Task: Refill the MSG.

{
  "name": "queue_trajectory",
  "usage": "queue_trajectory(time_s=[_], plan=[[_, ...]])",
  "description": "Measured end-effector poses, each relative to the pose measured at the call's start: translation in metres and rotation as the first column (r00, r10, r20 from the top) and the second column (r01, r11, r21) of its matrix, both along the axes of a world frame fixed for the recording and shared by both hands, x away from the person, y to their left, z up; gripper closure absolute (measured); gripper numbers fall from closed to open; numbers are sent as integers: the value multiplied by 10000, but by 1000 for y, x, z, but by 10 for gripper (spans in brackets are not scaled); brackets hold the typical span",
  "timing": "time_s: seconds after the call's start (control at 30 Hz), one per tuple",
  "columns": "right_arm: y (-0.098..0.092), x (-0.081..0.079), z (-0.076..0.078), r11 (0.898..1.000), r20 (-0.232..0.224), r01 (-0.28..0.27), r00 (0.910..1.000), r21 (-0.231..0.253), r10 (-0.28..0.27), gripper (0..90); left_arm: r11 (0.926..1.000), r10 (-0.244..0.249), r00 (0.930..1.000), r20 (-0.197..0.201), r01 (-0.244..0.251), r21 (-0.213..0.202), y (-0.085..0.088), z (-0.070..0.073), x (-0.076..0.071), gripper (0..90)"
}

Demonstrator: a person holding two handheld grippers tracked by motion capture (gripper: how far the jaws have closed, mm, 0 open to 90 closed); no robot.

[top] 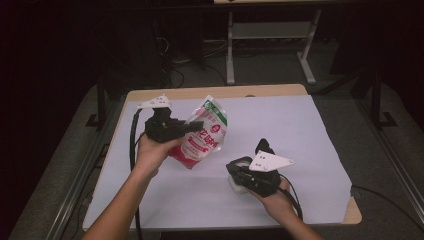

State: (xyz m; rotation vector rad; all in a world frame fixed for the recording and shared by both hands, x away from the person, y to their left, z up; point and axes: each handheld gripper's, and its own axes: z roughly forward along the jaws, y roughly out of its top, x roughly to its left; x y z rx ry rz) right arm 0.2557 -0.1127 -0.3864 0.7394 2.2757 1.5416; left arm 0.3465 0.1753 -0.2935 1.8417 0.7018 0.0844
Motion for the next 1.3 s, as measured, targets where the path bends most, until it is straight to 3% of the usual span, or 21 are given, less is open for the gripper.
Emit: queue_trajectory(time_s=[0.13,0.27,0.53,0.8,1.0,1.17,1.3], plan=[[-15,0,-1,9994,-114,-350,9993,9,350,900,10000,3,10000,39,-3,72,4,-8,6,900],[-35,-2,-1,9967,-145,-732,9972,347,738,900,9998,41,9999,117,-44,190,7,-16,10,900],[-74,-9,-1,9953,-249,-810,9963,524,824,900,9989,202,9994,269,-213,423,4,-24,19,900],[-109,-16,-8,9985,-351,-337,9988,435,352,900,9974,352,9989,299,-370,616,0,-34,29,900],[-121,-12,-10,9994,-344,25,9994,348,-14,900,9955,299,9991,316,-326,888,-4,-42,35,900],[-129,-6,-15,9982,-579,290,9980,521,-260,900,9969,255,9993,276,-275,731,-2,-43,34,900],[-137,-4,-15,9971,-512,569,9972,506,-543,900,9977,360,9990,256,-374,559,4,-43,31,900]])
